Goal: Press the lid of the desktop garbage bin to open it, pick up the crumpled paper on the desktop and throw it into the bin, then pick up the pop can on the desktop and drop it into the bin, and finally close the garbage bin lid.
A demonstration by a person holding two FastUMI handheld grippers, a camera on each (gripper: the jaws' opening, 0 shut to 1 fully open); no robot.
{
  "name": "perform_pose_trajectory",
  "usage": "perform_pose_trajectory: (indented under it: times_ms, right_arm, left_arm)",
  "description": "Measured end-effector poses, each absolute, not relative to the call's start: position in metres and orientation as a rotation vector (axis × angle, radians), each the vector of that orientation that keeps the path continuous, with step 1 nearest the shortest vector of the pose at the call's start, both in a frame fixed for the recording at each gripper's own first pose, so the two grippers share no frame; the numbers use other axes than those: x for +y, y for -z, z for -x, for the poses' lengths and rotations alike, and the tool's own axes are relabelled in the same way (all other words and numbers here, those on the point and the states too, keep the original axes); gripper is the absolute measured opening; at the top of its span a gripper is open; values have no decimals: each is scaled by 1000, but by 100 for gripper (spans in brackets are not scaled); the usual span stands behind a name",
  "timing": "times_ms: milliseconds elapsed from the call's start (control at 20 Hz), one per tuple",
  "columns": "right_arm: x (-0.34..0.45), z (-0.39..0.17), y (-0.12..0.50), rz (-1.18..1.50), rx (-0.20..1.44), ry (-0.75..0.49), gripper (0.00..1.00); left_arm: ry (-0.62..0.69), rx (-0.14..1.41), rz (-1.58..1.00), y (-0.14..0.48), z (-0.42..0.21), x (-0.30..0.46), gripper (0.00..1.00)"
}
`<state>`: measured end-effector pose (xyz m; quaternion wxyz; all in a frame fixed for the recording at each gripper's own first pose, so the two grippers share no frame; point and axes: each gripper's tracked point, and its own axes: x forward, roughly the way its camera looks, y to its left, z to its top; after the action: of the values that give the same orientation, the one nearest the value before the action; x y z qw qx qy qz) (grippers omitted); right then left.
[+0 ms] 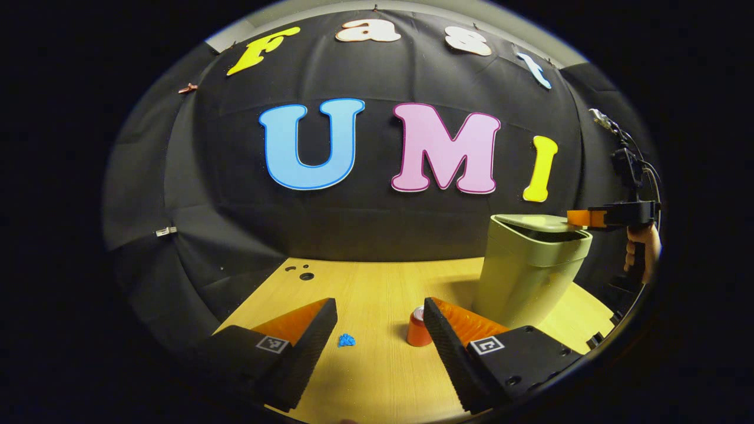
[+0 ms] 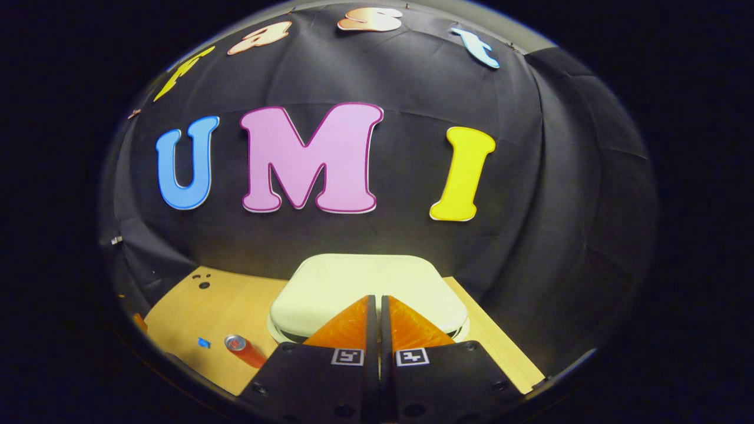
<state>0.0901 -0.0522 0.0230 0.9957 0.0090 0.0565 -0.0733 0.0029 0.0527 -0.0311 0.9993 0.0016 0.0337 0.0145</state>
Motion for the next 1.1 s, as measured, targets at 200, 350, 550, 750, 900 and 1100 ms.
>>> perform_pose_trajectory:
  times_ms: [200,350,550,750,900,1100]
  right_arm:
    - [-44,-78,-34,-23,100,148,5]
    - [-31,-63,-38,-19,94,140,5]
    - [-14,-43,-31,-11,111,139,5]
    - [6,-27,-25,-12,123,133,9]
    - [20,-18,-20,-4,130,117,5]
    - [28,-16,-13,-20,126,99,5]
  left_arm:
    - [-36,59,-8,34,2,66,96]
    - [-42,57,-1,37,7,79,96]
    - [-33,69,5,51,14,96,96]
    - [-6,95,26,67,16,110,96]
    - [-15,105,30,75,14,121,96]
    - [-40,119,12,80,7,131,96]
